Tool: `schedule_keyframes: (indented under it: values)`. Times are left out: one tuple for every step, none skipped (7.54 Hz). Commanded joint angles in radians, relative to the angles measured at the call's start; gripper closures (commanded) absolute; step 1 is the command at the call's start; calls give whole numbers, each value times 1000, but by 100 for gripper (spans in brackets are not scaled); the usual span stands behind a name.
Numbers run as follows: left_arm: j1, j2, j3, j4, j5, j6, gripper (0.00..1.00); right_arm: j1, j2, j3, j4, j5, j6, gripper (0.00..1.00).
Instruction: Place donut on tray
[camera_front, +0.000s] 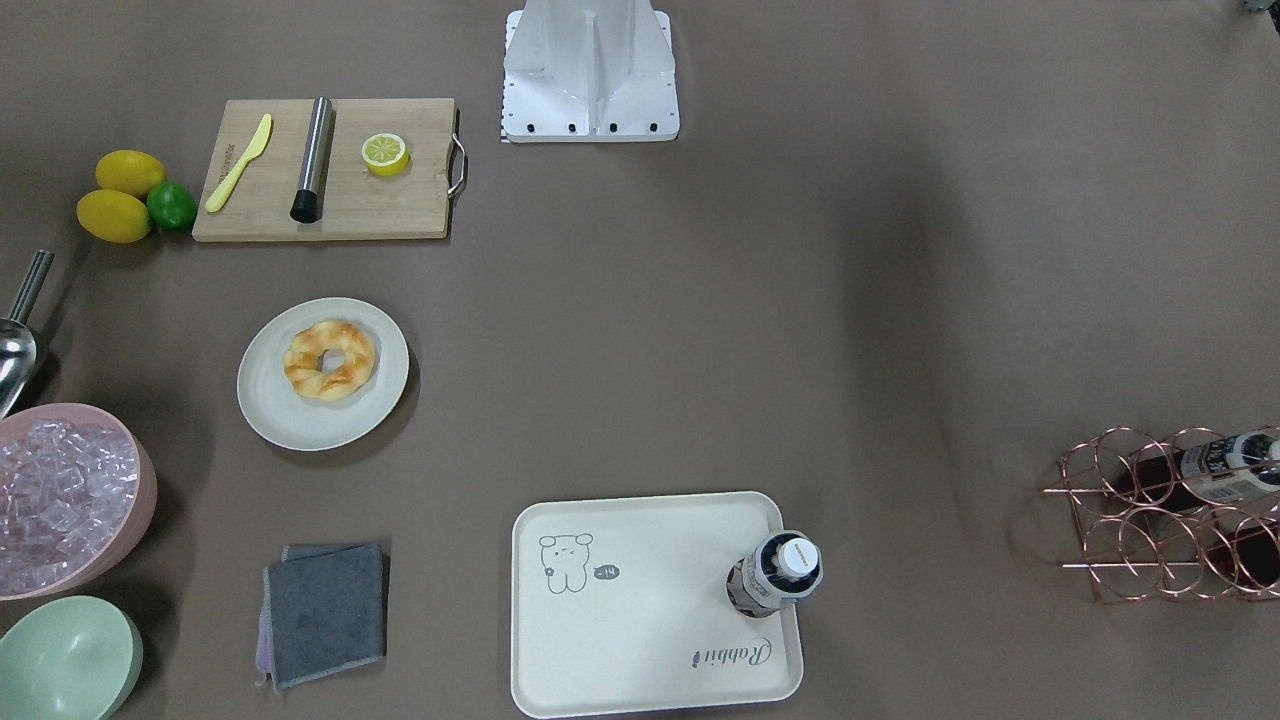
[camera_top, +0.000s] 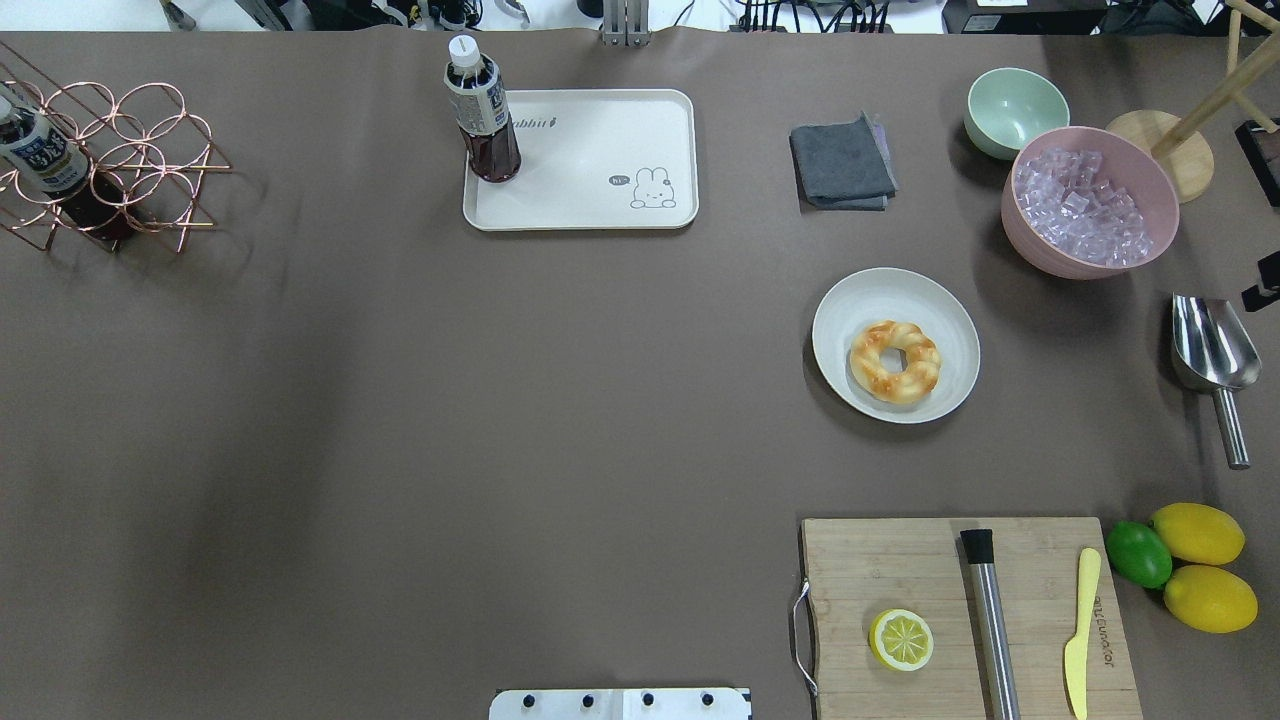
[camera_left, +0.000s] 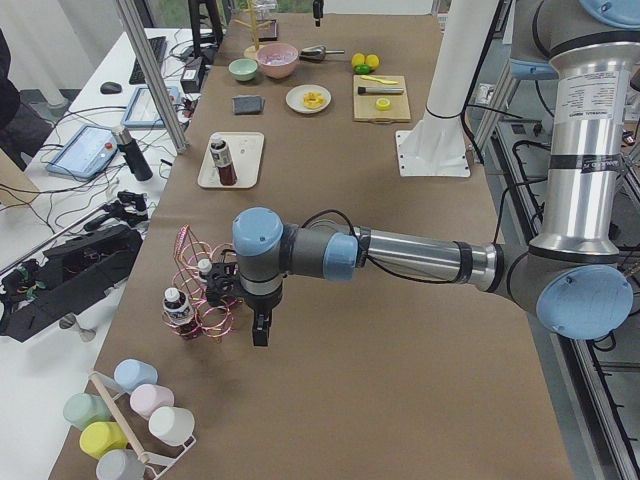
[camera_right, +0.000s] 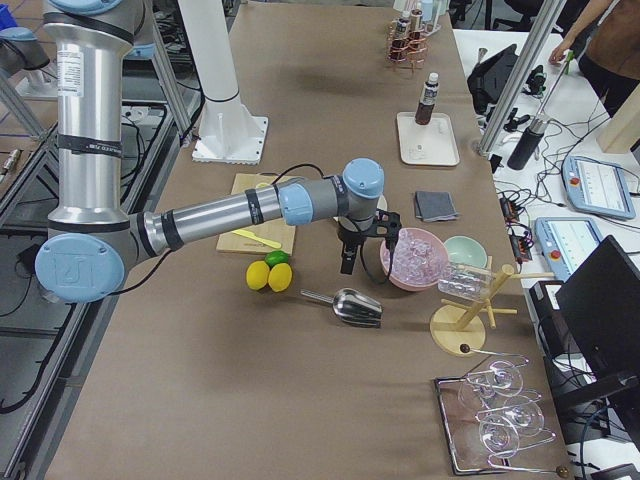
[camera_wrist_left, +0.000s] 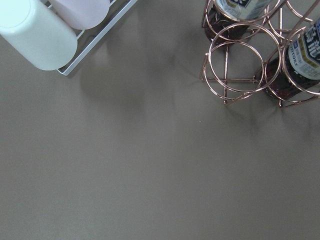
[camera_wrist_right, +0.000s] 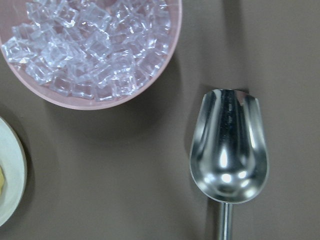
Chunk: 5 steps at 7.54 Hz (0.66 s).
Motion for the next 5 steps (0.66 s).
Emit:
schedule_keyframes:
  values:
    - [1,1,3,2,0,1,1,-133,36,-52,197,-11,246,0]
    - [1,1,2,0,0,1,1,-179,81,-55,197,-48,346,0]
    - [-1,1,2,2,0,1,1,-250,125,-58,197,-84,459,0]
    - [1,1,2,2,0,1,1,-314,168,-60,198,-158,562,0]
    - [1,1,2,0,0,1,1,-372,191,-65,198,-201,610,1]
